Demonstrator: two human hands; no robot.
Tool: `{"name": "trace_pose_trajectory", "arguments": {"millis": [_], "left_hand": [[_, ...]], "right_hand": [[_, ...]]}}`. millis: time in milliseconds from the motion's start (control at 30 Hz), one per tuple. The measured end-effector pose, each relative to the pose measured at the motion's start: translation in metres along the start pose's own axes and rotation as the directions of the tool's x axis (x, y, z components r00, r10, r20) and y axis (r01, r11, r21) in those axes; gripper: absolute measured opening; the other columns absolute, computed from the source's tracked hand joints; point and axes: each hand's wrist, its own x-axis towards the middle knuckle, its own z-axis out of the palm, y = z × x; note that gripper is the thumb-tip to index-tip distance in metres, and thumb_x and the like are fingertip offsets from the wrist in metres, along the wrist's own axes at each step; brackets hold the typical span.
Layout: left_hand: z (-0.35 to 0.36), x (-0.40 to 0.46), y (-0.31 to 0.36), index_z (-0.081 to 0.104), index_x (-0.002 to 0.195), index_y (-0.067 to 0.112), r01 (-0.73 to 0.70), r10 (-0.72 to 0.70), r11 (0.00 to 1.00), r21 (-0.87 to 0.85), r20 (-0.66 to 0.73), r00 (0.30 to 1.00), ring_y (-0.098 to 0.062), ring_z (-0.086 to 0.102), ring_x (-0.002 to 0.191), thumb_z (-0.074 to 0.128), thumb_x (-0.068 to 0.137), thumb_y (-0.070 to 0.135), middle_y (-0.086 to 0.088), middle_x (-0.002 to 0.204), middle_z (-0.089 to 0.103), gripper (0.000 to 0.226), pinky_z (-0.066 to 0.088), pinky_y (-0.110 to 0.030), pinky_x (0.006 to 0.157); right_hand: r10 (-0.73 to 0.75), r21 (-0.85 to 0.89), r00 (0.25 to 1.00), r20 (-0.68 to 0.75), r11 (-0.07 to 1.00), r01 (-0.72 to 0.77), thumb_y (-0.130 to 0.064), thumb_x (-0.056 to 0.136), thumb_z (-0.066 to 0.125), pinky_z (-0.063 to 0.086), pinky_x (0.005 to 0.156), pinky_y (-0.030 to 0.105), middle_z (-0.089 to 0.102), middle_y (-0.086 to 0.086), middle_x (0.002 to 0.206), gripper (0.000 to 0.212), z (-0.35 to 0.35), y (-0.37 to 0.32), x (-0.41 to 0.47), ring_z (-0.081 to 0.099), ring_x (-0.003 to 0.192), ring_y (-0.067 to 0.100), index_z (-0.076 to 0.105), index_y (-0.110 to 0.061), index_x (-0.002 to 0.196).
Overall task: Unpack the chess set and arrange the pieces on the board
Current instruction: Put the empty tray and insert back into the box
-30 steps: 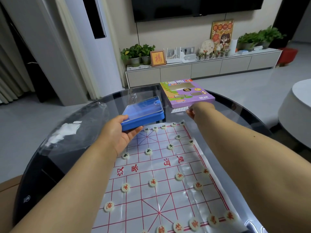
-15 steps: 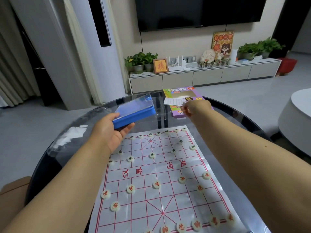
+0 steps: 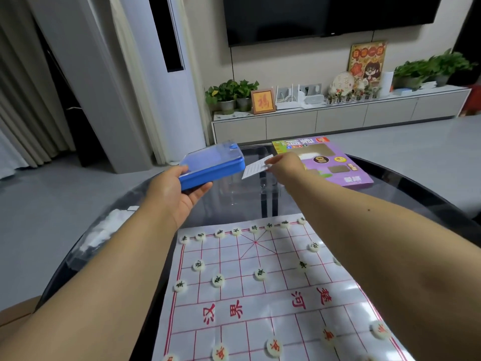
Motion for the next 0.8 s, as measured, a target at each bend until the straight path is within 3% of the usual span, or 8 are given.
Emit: {"name": "trace_pose_trajectory", "arguments": {"millis": [133,200,300,433,533,600,700,800], "left_hand": [[0.006,0.022,-0.007,0.053,0.116,0.002,0.003,-0.003,1.000,0.021,-0.002,1.000,-0.029,0.066,0.089,0.053,0.095,0.010,-0.022,0.120,0.057,0.023,0.056,-0.028,0.051],[0.009,0.030,-0.011,0.054,0.104,0.003,0.005,-0.005,1.000,0.031,0.000,1.000,-0.030,0.065,0.090,0.052,0.095,0.009,-0.022,0.121,0.056,0.011,0.057,-0.028,0.051],[0.014,0.040,-0.015,0.052,0.094,0.004,0.002,-0.001,0.999,0.041,-0.010,1.000,-0.029,0.065,0.088,0.051,0.096,0.009,-0.021,0.116,0.056,0.005,0.058,-0.030,0.052],[0.019,0.049,-0.019,0.052,0.095,0.007,-0.031,0.032,0.997,0.075,-0.006,0.999,-0.028,0.065,0.087,0.049,0.098,0.011,-0.019,0.110,0.057,0.005,0.058,-0.029,0.053],[0.023,0.057,-0.023,0.053,0.094,0.011,-0.061,0.061,0.990,0.126,0.005,0.998,-0.028,0.064,0.089,0.048,0.099,0.011,-0.016,0.109,0.056,0.007,0.059,-0.030,0.056],[0.025,0.065,-0.027,0.053,0.103,0.010,-0.072,0.072,0.987,0.141,0.007,0.997,-0.030,0.064,0.096,0.048,0.099,0.012,-0.016,0.116,0.056,0.007,0.059,-0.031,0.057],[0.031,0.080,-0.035,0.048,0.119,0.011,-0.086,0.085,0.982,0.169,0.014,0.996,-0.029,0.063,0.095,0.047,0.100,0.015,-0.015,0.124,0.053,0.019,0.058,-0.033,0.058],[0.041,0.092,-0.046,0.046,0.128,0.013,-0.077,0.073,0.973,0.220,0.023,0.997,-0.026,0.063,0.093,0.046,0.101,0.020,-0.011,0.125,0.055,0.028,0.058,-0.033,0.059]], "right_hand": [[-0.069,-0.147,0.997,0.038,0.986,0.074,-0.008,0.093,0.050,0.050,0.088,0.032,0.064,0.006,0.117,0.030,0.021,0.002,0.019,0.059,0.098,0.024,0.066,-0.019,0.115],[-0.082,-0.319,0.991,0.104,0.941,0.111,-0.008,0.093,0.046,0.048,0.096,0.039,0.060,0.005,0.125,0.035,0.027,0.002,0.026,0.056,0.113,0.027,0.062,-0.021,0.121],[-0.146,-0.597,0.978,0.148,0.776,0.206,-0.007,0.091,0.041,0.043,0.101,0.041,0.051,0.005,0.134,0.044,0.029,0.004,0.030,0.044,0.123,0.028,0.055,-0.024,0.130],[-0.121,-0.697,0.972,0.199,0.680,0.228,-0.007,0.087,0.039,0.033,0.099,0.041,0.048,0.007,0.137,0.050,0.036,0.007,0.028,0.037,0.127,0.029,0.053,-0.024,0.132],[-0.071,-0.627,0.971,0.228,0.752,0.202,-0.003,0.084,0.039,0.036,0.097,0.042,0.052,0.008,0.134,0.052,0.040,0.009,0.027,0.044,0.123,0.031,0.054,-0.019,0.131],[-0.118,-0.511,0.973,0.196,0.835,0.204,-0.001,0.085,0.043,0.046,0.090,0.039,0.056,0.010,0.126,0.045,0.040,0.010,0.026,0.054,0.111,0.031,0.053,-0.009,0.128],[-0.087,-0.143,0.994,0.064,0.985,0.096,-0.006,0.088,0.040,0.048,0.076,0.038,0.055,0.013,0.103,0.035,0.035,0.013,0.024,0.055,0.093,0.028,0.042,-0.006,0.123],[-0.077,0.078,0.997,0.026,0.994,0.075,-0.010,0.088,0.037,0.042,0.068,0.035,0.053,0.009,0.098,0.035,0.029,0.012,0.022,0.052,0.088,0.025,0.043,-0.009,0.123]]}}
